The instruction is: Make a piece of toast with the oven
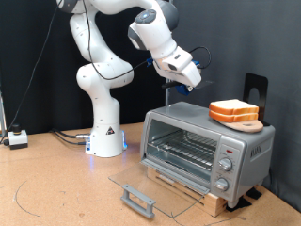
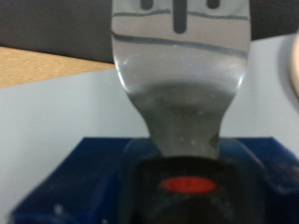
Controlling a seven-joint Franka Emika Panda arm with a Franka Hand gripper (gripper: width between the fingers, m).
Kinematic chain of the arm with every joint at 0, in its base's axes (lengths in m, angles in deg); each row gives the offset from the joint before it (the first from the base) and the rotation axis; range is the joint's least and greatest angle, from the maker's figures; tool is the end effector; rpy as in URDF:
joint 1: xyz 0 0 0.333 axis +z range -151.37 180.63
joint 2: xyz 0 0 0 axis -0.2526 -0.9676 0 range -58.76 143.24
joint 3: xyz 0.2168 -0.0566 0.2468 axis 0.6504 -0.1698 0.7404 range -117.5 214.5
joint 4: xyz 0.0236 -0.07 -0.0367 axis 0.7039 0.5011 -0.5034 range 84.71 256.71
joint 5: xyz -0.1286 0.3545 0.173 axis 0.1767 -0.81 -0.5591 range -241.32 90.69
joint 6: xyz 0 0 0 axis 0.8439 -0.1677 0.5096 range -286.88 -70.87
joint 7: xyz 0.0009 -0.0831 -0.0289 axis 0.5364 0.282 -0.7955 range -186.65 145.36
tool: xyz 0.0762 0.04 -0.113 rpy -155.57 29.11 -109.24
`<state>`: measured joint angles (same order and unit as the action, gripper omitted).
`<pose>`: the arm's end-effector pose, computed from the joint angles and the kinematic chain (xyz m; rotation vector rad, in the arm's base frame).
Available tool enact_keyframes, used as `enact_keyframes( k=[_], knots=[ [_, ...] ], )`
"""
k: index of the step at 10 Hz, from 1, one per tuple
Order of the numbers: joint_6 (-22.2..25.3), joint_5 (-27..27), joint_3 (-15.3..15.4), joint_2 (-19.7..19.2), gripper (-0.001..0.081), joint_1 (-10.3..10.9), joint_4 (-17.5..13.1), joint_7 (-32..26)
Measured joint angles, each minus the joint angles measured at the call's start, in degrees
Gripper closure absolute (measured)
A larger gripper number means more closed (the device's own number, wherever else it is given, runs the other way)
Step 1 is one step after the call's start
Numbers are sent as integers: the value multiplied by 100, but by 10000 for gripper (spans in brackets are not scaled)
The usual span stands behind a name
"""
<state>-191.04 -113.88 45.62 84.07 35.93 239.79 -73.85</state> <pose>0.3045 0.1570 0.4017 -2.2682 -1.1420 -0.2725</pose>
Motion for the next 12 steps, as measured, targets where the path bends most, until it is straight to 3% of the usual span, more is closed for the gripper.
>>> enact_keyframes(
  k=[2,4,6,7,9,10,12],
  knots=[
    [-476,14,-65,40,408,-333,78,172],
    [-497,486,-114,119,408,-831,106,187],
    [493,1097,-325,133,408,-1173,-89,183],
    [338,1053,-305,133,408,-1163,-55,183],
    [-544,1075,-328,180,408,-1215,156,-183],
    [-896,1168,-381,216,408,-1355,252,-360],
    [-971,1361,-582,207,408,-1714,240,-469]
  ],
)
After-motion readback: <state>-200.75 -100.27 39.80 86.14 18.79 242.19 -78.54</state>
